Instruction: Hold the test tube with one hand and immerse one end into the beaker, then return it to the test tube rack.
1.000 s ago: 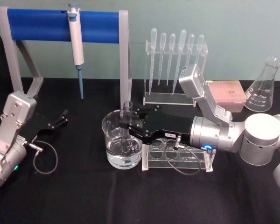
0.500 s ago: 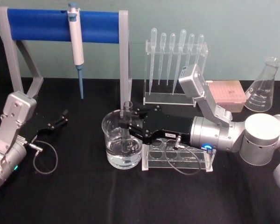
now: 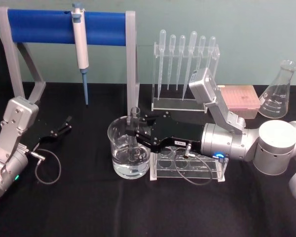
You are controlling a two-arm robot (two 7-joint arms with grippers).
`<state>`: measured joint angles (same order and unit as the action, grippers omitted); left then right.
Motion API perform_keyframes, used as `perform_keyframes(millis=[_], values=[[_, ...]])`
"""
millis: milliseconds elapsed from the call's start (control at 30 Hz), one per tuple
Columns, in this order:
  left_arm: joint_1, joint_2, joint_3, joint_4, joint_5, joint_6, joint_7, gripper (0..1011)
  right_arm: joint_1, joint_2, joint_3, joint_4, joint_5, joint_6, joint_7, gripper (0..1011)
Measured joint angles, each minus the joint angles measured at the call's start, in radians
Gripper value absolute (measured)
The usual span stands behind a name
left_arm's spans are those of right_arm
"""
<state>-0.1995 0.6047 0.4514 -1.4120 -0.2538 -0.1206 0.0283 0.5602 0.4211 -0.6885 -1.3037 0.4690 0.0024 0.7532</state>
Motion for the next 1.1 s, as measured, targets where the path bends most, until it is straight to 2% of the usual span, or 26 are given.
perform_keyframes(millis=[1100], values=[[0.0, 0.0, 0.0, 0.0, 0.0, 0.0, 0.0, 1000, 0.0, 0.0, 0.0, 0.0, 0.0, 0.0, 0.0, 236]])
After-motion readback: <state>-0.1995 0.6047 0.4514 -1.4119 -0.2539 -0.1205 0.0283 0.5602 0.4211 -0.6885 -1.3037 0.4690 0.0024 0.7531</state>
